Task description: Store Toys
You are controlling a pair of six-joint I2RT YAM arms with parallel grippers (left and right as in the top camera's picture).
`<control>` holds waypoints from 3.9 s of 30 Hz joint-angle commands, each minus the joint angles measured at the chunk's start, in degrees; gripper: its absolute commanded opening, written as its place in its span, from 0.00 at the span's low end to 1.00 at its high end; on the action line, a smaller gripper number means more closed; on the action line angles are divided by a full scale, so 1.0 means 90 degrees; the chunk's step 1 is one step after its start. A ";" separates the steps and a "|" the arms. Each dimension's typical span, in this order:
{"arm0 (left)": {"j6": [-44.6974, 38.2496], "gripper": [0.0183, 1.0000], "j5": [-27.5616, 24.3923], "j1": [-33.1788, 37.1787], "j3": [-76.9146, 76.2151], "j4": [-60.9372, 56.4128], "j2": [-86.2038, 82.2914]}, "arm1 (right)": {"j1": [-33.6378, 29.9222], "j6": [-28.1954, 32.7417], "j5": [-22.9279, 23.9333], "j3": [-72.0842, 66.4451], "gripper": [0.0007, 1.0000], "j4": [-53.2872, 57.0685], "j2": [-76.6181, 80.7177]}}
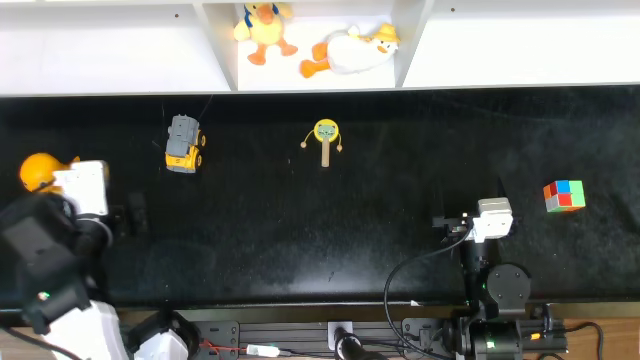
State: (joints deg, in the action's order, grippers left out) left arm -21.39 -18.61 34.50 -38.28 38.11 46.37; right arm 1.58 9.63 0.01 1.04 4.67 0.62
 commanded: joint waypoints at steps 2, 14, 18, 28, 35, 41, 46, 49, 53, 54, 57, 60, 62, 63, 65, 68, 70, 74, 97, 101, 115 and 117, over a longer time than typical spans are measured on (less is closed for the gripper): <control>-0.1452 0.99 -0.1430 0.1469 -0.0731 -0.0010 0.0610 | -0.0007 -0.0046 -0.0049 -0.0087 1.00 -0.0032 -0.0046; -0.1953 1.00 -0.1950 0.3082 -0.1506 0.0029 0.1741 | -0.0007 -0.0046 -0.0049 -0.0087 1.00 -0.0032 -0.0046; -0.1955 0.99 -0.2055 0.3011 -0.1506 0.0058 0.2198 | -0.0007 -0.0046 -0.0049 -0.0087 0.99 -0.0032 -0.0046; -0.1940 1.00 -0.1715 0.2681 -0.1506 -0.1107 0.3364 | -0.0007 -0.0046 -0.0049 -0.0087 1.00 -0.0032 -0.0046; -0.1821 1.00 -0.0984 0.2076 -0.1506 -0.2062 0.4005 | -0.0007 -0.0046 -0.0049 -0.0087 1.00 -0.0032 -0.0046; -0.1316 0.92 -0.0532 0.1836 -0.1506 -0.2589 0.4352 | -0.0007 -0.0046 -0.0049 -0.0085 1.00 -0.0032 -0.0046; -0.1282 0.54 -0.0469 0.1836 -0.1506 -0.2611 0.4403 | -0.0007 -0.0046 -0.0049 -0.0087 1.00 -0.0032 -0.0046; -0.1280 0.38 -0.0471 0.1836 -0.1506 -0.2577 0.4403 | -0.0007 -0.0046 -0.0049 -0.0087 0.99 -0.0032 -0.0046; -0.1158 0.20 -0.0488 0.1819 -0.1506 -0.2370 0.4235 | -0.0007 -0.0046 -0.0049 -0.0087 1.00 -0.0032 -0.0046; -0.1056 0.15 -0.0491 0.1807 -0.1506 -0.2295 0.4136 | -0.0007 -0.0046 -0.0049 -0.0085 1.00 -0.0032 -0.0046; -0.0697 0.09 -0.0488 0.1800 -0.1508 -0.2001 0.3774 | -0.0007 -0.0046 -0.0049 -0.0085 1.00 -0.0032 -0.0046; -0.0325 0.08 -0.0316 0.1751 -0.1513 -0.1571 0.3317 | -0.0007 -0.0046 -0.0049 -0.0085 1.00 -0.0032 -0.0046; 0.0032 0.09 0.0231 0.1583 -0.1569 -0.1348 0.3079 | -0.0007 -0.0046 -0.0049 -0.0087 1.00 -0.0032 -0.0046; 0.0158 0.09 0.0529 0.1462 -0.1649 -0.1192 0.3014 | -0.0007 -0.0046 -0.0049 -0.0087 1.00 -0.0032 -0.0046; 0.0369 0.07 0.0918 0.1173 -0.1894 -0.0901 0.2985 | -0.0007 -0.0046 -0.0049 -0.0087 1.00 -0.0032 -0.0046; 0.0814 0.08 0.1192 0.0656 -0.2392 -0.0663 0.2990 | -0.0007 -0.0046 -0.0049 -0.0087 1.00 -0.0032 -0.0046; 0.1149 0.10 0.1350 0.0352 -0.2693 -0.0668 0.3004 | -0.0007 -0.0046 -0.0049 -0.0087 1.00 -0.0032 -0.0046; 0.1615 0.11 0.1681 -0.0034 -0.2926 -0.1277 0.3196 | -0.0007 -0.0046 -0.0049 -0.0085 0.99 -0.0032 -0.0046; 0.2244 0.09 0.2195 -0.1183 -0.4930 -0.1923 0.5714 | -0.0007 -0.0046 -0.0049 -0.0087 1.00 -0.0032 -0.0046; 0.2237 0.09 0.2278 -0.1188 -0.4930 -0.1943 0.5775 | -0.0007 -0.0046 -0.0049 -0.0085 1.00 -0.0032 -0.0046; 0.2246 0.10 0.2174 -0.1195 -0.4928 -0.2040 0.6164 | -0.0007 -0.0046 -0.0049 -0.0085 1.00 -0.0032 -0.0046; 0.2244 0.10 0.2132 -0.1212 -0.4928 -0.2086 0.6227 | -0.0007 -0.0046 -0.0049 -0.0087 1.00 -0.0032 -0.0046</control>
State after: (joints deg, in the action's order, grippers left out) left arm -1.83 0.86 23.97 -81.76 19.35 100.57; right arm 1.58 9.63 -0.01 1.04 4.69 0.62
